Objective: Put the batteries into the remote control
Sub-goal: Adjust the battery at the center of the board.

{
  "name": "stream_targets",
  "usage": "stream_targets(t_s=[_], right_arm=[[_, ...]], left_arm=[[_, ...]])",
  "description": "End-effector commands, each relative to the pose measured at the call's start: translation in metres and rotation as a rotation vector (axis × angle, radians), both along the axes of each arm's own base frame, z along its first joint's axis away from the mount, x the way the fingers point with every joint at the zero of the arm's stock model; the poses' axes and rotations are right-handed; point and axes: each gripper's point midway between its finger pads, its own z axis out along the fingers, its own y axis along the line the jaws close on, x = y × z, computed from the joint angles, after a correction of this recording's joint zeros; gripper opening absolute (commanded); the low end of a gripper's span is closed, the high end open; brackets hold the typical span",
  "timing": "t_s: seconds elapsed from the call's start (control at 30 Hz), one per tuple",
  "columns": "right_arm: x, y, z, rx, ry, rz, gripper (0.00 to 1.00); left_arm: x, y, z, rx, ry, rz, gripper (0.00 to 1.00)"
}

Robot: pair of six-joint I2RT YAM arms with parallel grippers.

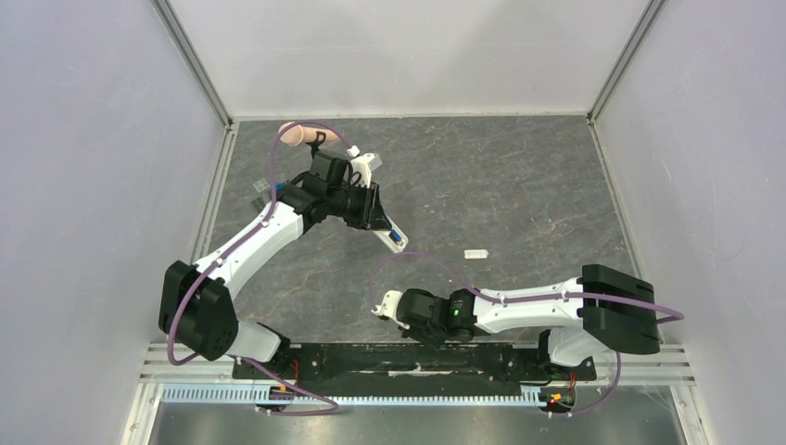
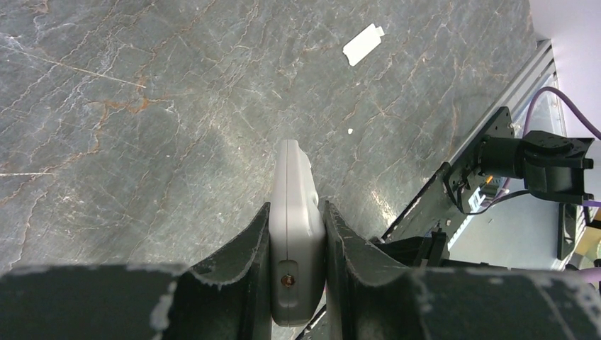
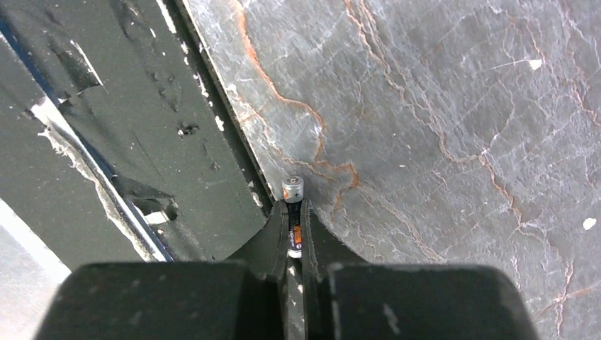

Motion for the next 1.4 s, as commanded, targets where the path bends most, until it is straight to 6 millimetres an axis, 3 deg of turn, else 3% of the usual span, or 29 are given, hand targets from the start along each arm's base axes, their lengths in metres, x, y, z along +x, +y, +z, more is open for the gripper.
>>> stream_targets(t_s=[0.0, 0.1, 0.23, 0.33, 0.47, 0.67, 0.8, 1.0, 1.13, 1.2, 1.37], right_arm=[[0.022, 0.008, 0.007, 0.022, -0.072, -0.092, 0.0], [0.032, 0.005, 0.017, 0.074, -0.054, -0.189, 0.0], [0.064, -0.013, 0.036, 0.184, -0.033, -0.415, 0.0], [0.096, -0.043, 0.04, 0.237, -0.035, -0.703, 0.0], [0.123, -0.079, 0.037, 0.297, 0.011, -1.114, 0.01], [0.144, -0.093, 0.043, 0.421, 0.084, -1.564, 0.0], [0.145, -0.098, 0.041, 0.473, 0.158, -1.801, 0.0], [0.13, -0.122, 0.032, 0.164, 0.092, -2.058, 0.0], [0.128, -0.125, 0.026, 0.077, 0.064, -2.119, 0.0], [0.129, -0.129, 0.022, 0.083, 0.043, -2.155, 0.04], [0.13, -0.14, 0.017, 0.094, 0.021, -2.203, 0.29]], left_arm=[[0.001, -0.008, 0.02, -0.033, -0.069, -0.059, 0.02], [0.002, -0.011, 0.02, -0.033, -0.069, -0.066, 0.02], [0.004, -0.019, 0.021, -0.04, -0.083, -0.067, 0.02], [0.01, -0.023, 0.023, -0.042, -0.105, -0.043, 0.02], [0.019, -0.028, 0.029, -0.044, -0.145, -0.011, 0.02], [0.037, -0.028, 0.035, -0.038, -0.215, 0.075, 0.02], [0.043, -0.026, 0.039, -0.045, -0.247, 0.118, 0.02], [0.042, -0.023, 0.04, -0.06, -0.262, 0.149, 0.02], [0.038, -0.023, 0.04, -0.072, -0.257, 0.15, 0.02], [0.037, -0.022, 0.039, -0.071, -0.257, 0.152, 0.02], [0.038, -0.019, 0.041, -0.058, -0.272, 0.158, 0.02]])
